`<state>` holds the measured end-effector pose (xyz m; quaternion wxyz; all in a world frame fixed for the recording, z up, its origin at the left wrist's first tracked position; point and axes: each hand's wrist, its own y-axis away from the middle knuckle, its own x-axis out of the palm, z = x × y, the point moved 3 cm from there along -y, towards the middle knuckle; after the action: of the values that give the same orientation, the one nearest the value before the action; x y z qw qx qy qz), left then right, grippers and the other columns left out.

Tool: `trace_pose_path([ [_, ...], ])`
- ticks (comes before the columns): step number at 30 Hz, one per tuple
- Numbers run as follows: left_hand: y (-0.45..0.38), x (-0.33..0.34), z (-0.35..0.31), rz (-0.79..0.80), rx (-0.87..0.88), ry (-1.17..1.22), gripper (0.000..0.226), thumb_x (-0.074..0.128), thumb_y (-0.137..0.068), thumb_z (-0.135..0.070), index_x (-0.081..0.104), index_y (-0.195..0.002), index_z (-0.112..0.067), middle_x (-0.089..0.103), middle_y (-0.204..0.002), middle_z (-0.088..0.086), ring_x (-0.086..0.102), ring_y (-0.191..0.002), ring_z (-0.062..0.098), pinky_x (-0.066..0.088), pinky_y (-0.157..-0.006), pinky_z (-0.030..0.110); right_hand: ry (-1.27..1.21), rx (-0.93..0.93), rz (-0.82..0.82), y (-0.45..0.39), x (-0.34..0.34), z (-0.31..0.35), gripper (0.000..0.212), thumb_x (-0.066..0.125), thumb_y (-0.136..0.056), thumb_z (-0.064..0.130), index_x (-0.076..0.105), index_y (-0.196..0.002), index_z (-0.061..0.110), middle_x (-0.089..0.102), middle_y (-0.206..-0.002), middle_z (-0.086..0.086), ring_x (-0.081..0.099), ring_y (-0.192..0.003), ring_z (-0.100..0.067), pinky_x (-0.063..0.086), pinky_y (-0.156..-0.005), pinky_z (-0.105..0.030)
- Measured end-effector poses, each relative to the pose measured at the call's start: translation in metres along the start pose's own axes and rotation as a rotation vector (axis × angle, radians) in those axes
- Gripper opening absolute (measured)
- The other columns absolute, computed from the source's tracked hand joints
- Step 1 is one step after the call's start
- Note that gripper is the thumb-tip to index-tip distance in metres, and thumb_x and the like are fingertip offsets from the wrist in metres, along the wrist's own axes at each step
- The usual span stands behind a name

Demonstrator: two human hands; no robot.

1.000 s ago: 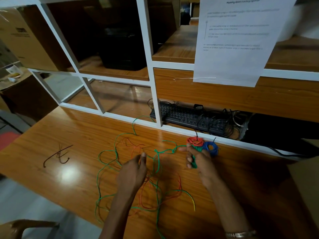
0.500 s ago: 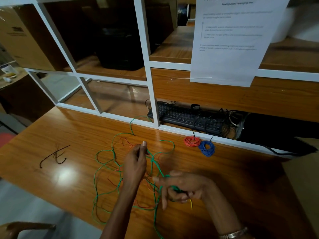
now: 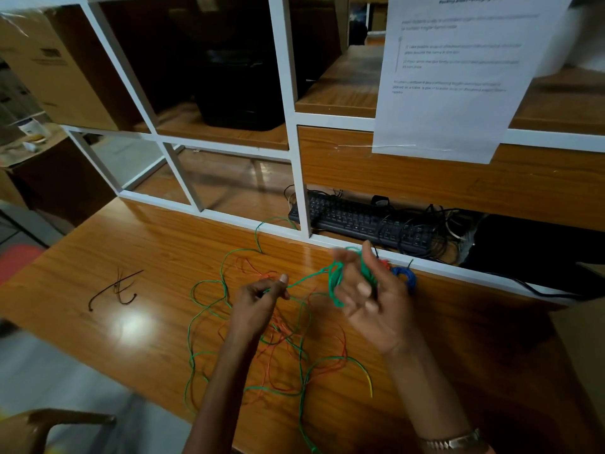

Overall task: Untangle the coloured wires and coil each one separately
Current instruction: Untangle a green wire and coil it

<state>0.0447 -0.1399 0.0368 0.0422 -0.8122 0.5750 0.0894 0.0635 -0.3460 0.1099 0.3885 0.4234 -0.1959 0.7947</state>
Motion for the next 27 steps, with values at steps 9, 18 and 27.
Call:
trace_pose_path([
  [9, 0.029, 0.024, -0.022, 0.418, 0.153, -0.131, 0.052, 0.064, -0.098, -0.051, 0.066, -0.062, -0.014, 0.043, -0.062, 0.026, 0.038, -0.057, 0.037, 0.031, -0.061, 0.048, -0.049, -0.309, -0.416, -0.029, -0.065, 0.008, 0.033, 0.042, -0.110, 0.023, 0.058, -0.123, -0.004, 0.069, -0.129, -0.021, 0.067, -0.123, -0.023, 0.047, -0.112, -0.034],
  [18, 0.021, 0.019, -0.031, 0.160, 0.184, -0.120, 0.039, 0.078, -0.091, -0.038, 0.068, -0.065, -0.010, 0.046, -0.053, -0.003, 0.037, -0.050, 0.008, 0.029, -0.050, 0.024, 0.872, 0.477, -0.163, -0.010, -0.056, -0.058, 0.096, 0.028, -0.095, 0.079, 0.062, -0.122, -0.006, 0.073, -0.098, -0.029, 0.070, -0.077, -0.033, 0.056, -0.078, -0.037],
  [27, 0.026, 0.012, -0.029, 0.111, 0.083, -0.009, 0.065, 0.077, -0.092, -0.034, 0.034, -0.051, -0.007, 0.027, -0.051, 0.008, 0.024, -0.051, 0.017, 0.034, -0.055, 0.022, 0.320, 0.658, 0.547, 0.000, -0.018, -0.053, 0.127, 0.014, -0.083, 0.094, 0.064, -0.105, -0.020, 0.072, -0.065, -0.019, 0.046, -0.026, -0.015, 0.029, -0.027, -0.020],
])
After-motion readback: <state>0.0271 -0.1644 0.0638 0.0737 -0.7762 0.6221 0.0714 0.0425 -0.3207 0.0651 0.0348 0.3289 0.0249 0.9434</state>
